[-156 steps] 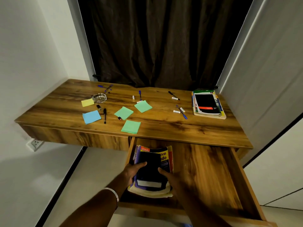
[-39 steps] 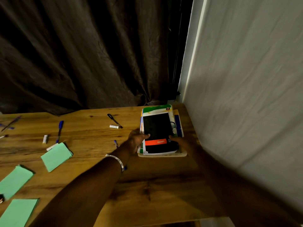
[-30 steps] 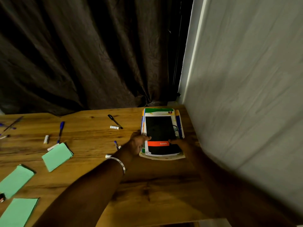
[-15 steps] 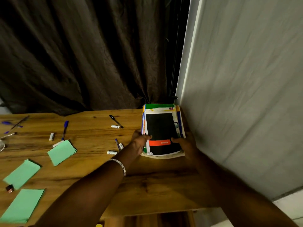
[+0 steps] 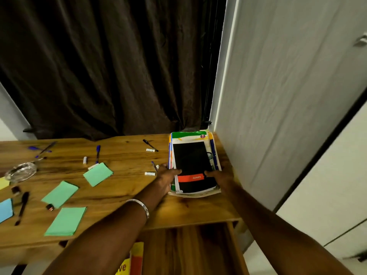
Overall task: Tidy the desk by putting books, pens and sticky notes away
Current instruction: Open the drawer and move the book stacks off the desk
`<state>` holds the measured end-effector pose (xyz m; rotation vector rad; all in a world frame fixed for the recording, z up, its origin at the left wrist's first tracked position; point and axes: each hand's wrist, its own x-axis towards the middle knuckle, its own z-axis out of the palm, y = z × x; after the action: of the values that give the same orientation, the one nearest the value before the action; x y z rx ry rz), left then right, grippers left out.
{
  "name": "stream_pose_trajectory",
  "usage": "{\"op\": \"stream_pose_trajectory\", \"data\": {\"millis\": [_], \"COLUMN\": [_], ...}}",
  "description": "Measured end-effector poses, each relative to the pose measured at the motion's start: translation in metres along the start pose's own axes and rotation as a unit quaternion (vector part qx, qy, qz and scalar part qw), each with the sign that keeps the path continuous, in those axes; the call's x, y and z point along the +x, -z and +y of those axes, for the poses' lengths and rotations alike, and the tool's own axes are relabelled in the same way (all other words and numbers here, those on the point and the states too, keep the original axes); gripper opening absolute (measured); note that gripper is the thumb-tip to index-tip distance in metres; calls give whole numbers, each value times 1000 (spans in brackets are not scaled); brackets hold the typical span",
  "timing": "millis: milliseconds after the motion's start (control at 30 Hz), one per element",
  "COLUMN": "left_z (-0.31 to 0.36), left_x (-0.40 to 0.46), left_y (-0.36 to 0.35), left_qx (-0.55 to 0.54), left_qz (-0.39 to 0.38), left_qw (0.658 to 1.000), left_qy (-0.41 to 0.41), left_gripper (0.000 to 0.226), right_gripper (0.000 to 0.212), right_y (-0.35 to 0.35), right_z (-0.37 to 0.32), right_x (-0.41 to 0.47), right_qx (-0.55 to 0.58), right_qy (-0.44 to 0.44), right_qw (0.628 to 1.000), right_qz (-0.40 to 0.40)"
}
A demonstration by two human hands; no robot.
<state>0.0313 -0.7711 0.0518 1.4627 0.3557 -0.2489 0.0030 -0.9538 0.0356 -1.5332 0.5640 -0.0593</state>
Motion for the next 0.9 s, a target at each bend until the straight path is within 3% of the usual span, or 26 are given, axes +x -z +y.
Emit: {"op": "stream_pose_trajectory", "data": {"millis": [233,467,667,900], "left_z": [-37,-84,-122,-181], "left_x": [-71,-131,-180,-219], "left_y": [46,80,96,102], "left_qx": [20,-5,21,3], "left_qz": [1,-26,-32,-48], "left_qw": [1000,999,997,991], "left_qy": [-11,35,74,128], "left_gripper": [41,55,59,81], "right_gripper": [63,57,61,55], "right_y": [-1,8,23,48], "right_z": [30,63,104,164], "right_x": [-96,-178,-224,-251], "right_qx": [-9,-22,-15,-30], "right_qy": [-2,-25,-17,-70], "right_qw": [999,999,999,997], "right_qz": [44,32,24,11]}}
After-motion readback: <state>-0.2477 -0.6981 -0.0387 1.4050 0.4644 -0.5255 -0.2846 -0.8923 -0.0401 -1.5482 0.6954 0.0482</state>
